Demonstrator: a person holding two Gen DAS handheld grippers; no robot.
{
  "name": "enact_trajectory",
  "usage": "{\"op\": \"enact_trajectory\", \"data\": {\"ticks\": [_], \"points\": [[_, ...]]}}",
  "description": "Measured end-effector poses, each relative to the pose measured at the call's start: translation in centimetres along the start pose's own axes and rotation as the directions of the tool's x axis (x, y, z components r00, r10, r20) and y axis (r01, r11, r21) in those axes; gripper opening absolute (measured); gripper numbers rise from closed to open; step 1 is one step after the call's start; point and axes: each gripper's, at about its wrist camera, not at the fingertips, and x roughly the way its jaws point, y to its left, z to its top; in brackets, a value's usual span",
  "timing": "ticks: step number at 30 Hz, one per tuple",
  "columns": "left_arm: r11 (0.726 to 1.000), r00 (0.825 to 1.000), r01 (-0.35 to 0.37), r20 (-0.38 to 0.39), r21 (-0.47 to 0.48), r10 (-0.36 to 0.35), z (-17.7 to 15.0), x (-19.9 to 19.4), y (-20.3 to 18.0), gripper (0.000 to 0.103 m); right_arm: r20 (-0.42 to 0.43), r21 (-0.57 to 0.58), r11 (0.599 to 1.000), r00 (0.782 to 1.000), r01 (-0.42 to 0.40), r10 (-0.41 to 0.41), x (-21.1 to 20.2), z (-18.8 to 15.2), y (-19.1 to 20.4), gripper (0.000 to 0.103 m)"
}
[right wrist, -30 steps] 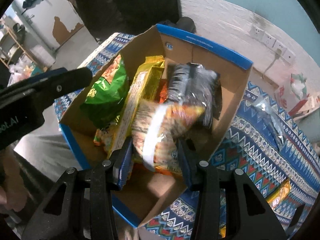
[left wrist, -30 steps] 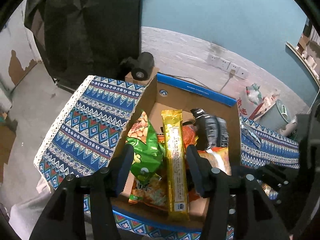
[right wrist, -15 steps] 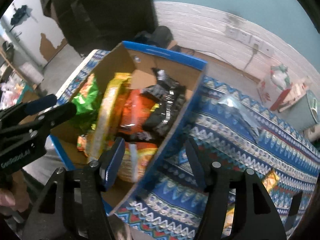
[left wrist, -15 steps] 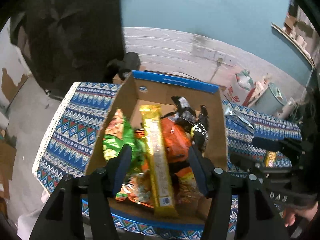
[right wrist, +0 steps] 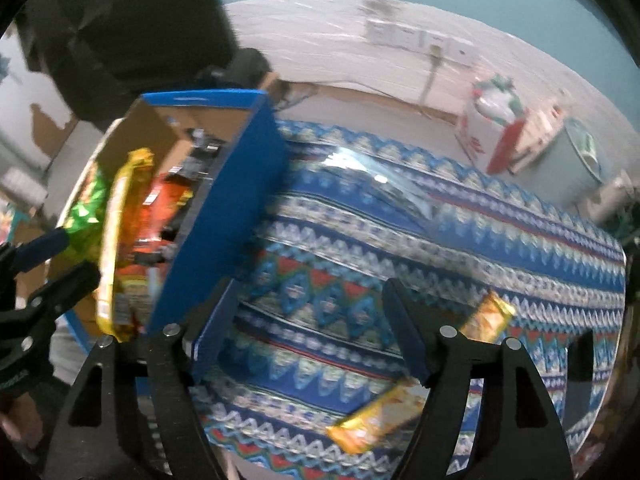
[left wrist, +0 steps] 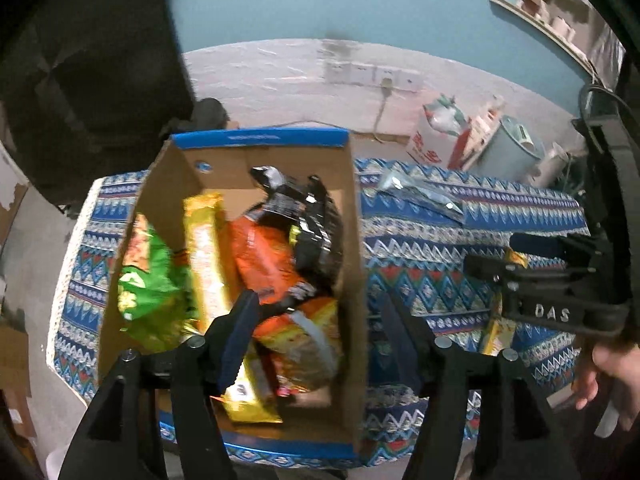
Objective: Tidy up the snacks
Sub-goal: 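Move both tools back over the remaining snacks on the cloth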
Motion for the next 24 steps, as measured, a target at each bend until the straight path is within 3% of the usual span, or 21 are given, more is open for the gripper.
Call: {"op": "enact_trajectory", "data": {"ticks": [10,16,24], "points": [[0.997,0.992,0.069,-0.106,0.038,-0.064,-0.7,2.6,-4.5,0.066,-0.097,0.151,0.986,0.994,0.068,-0.054,2.7,-2.7,-6.6,0.075],[0.996,0.988,0.068,-0.140,0.065,-0.059,-1.1,3.8,-6.7,0.069,-0.170,0.210,0.969,0.981,0.131,-0.096,4.5,-4.8,-9.2,0.075],[0.991,0.985,0.047,-0.171,0.129,-0.025,-1.6,5.7,-9.1,0.070,-0.235,0.276,0.952,0.970,0.132,-0.066,6.7,-6.9,-10.9,0.075]]}}
